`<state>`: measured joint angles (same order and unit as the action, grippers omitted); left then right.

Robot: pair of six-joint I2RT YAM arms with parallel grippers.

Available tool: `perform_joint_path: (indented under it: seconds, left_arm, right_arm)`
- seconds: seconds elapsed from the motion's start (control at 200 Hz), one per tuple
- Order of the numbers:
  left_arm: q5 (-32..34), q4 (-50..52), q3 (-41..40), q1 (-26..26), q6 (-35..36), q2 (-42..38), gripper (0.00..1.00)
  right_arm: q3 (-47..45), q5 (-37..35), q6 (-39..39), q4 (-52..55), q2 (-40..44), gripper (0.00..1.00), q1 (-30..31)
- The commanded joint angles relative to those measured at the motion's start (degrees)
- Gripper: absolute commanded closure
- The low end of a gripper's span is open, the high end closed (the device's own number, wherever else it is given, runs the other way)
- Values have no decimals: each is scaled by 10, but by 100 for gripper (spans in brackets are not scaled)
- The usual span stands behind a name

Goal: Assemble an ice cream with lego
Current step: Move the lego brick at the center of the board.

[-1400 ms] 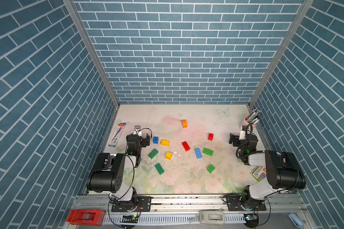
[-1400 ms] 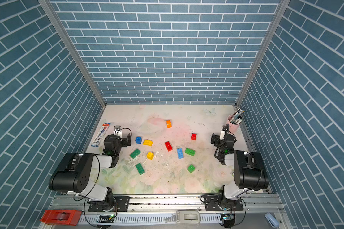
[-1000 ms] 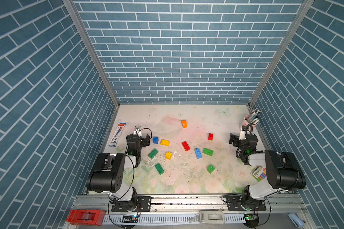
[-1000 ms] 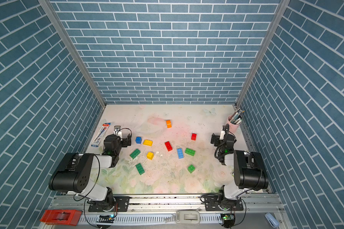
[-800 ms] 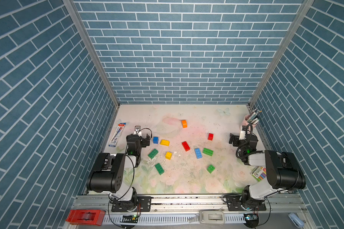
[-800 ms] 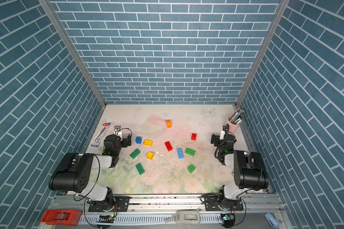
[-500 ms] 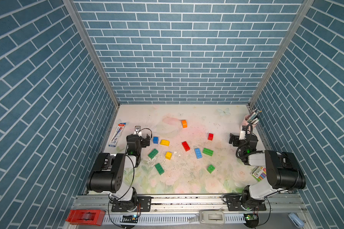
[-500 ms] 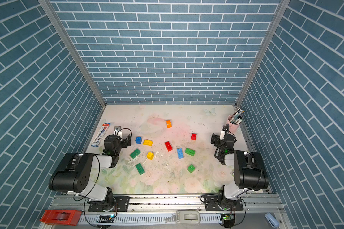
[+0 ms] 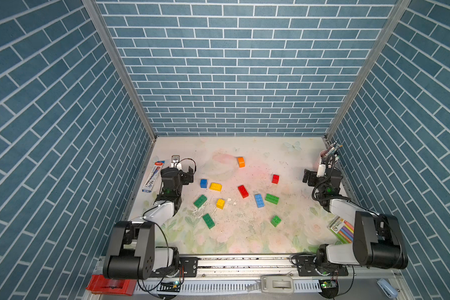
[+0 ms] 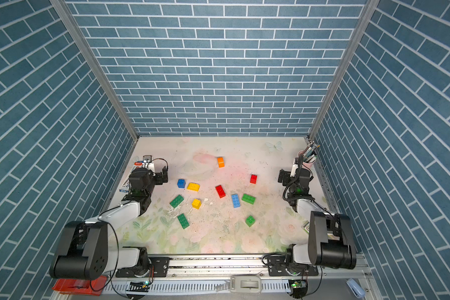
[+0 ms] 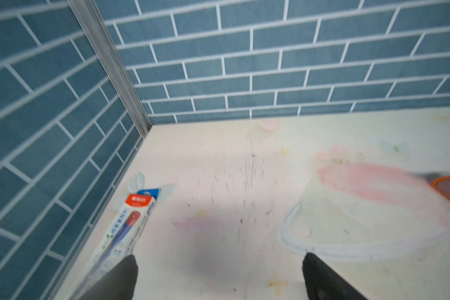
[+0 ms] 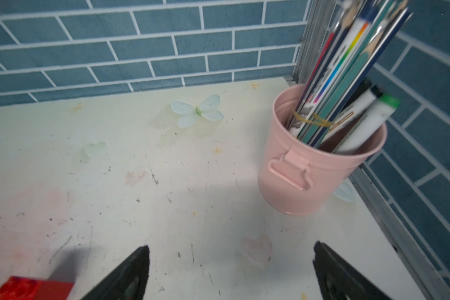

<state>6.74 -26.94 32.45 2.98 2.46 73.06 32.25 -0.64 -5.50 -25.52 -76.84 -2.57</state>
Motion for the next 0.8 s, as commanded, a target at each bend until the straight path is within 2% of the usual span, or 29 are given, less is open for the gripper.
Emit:
perform_joint_path:
  seconds: [0.0, 0.17, 0.39, 0.59, 0.795]
  left_arm:
    - [-14, 193, 72, 6, -34, -35, 0]
    - [-65, 365, 160, 33, -95, -39, 0]
    - [-86, 443, 173, 129, -135, -22, 0]
    - [-128, 441, 166, 170, -155, 0, 0]
    - [-139, 435, 157, 176, -160, 0, 0]
  right_arm:
    - [48, -4, -57, 211, 38, 1, 2]
    - [96, 30, -104, 439, 91, 2, 35]
    - [119, 53, -173, 617, 142, 8, 162]
    - [122, 50, -211, 668, 111, 14, 267]
    - [119, 44, -223, 637, 58, 15, 331]
